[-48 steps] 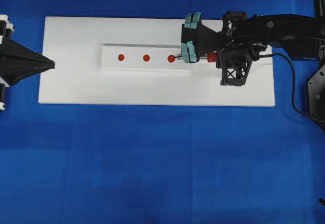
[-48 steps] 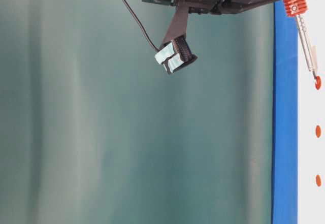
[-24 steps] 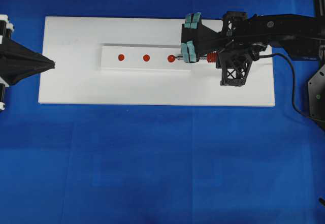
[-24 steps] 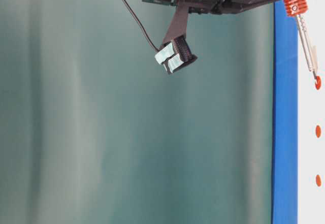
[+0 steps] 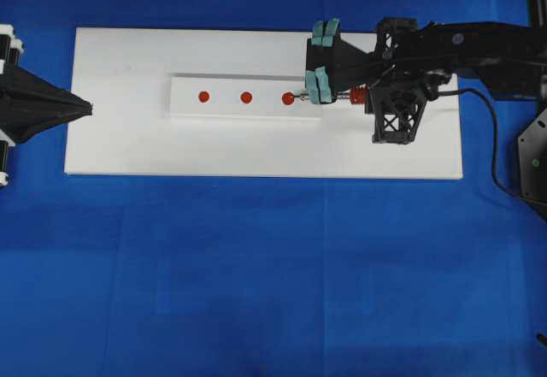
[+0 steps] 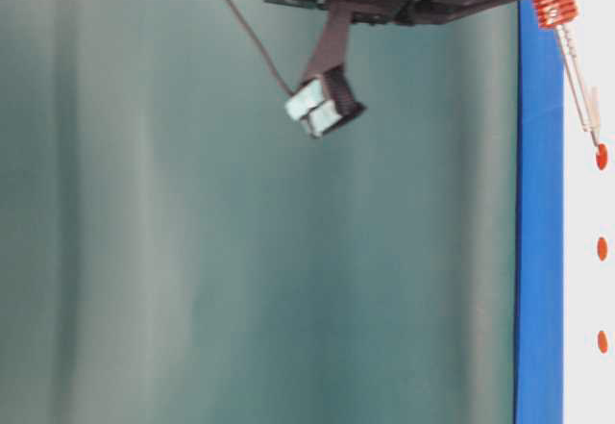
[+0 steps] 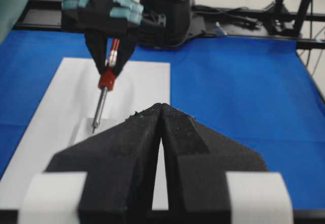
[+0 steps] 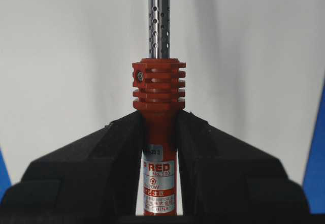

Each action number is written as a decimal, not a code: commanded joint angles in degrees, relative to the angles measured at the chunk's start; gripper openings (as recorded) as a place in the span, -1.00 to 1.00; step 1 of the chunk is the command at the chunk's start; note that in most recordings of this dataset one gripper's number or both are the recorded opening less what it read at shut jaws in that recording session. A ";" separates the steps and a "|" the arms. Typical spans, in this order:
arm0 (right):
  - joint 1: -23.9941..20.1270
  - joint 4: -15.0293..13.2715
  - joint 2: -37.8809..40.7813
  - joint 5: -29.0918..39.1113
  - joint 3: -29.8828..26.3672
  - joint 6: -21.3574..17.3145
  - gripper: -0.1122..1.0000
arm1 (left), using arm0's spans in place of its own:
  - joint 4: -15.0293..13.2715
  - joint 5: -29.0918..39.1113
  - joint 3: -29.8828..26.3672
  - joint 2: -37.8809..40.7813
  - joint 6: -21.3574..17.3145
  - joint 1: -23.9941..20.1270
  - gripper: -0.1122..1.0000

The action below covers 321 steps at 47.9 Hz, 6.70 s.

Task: Touch the tip of the soldering iron to the mark.
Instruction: 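Lift the iron and carry it back toward the front of the table, then lower the iron onto the blue cloth and open the right gripper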

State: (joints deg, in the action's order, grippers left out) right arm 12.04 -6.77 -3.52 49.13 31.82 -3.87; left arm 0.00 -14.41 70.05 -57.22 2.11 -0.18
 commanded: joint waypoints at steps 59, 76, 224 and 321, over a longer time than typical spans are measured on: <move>-5.54 -3.16 -11.95 12.92 -8.17 -7.12 -0.68 | 0.09 -0.62 -0.62 0.18 0.00 0.00 -0.80; -18.81 -4.22 -12.83 12.83 -6.50 -21.09 -0.68 | 0.09 -0.88 -0.62 0.18 0.09 0.00 -0.80; -29.71 -6.77 26.89 -22.76 -23.47 -31.90 -0.68 | 0.09 -0.53 0.09 -0.88 0.53 2.20 -0.80; -29.44 -7.91 10.37 -6.33 -23.55 -32.43 0.78 | 0.09 -0.44 0.00 -1.49 0.53 2.20 -0.80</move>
State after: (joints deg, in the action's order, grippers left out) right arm -17.31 -14.33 10.81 41.31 9.58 -36.56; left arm 0.00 -14.68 70.66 -58.80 2.64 1.85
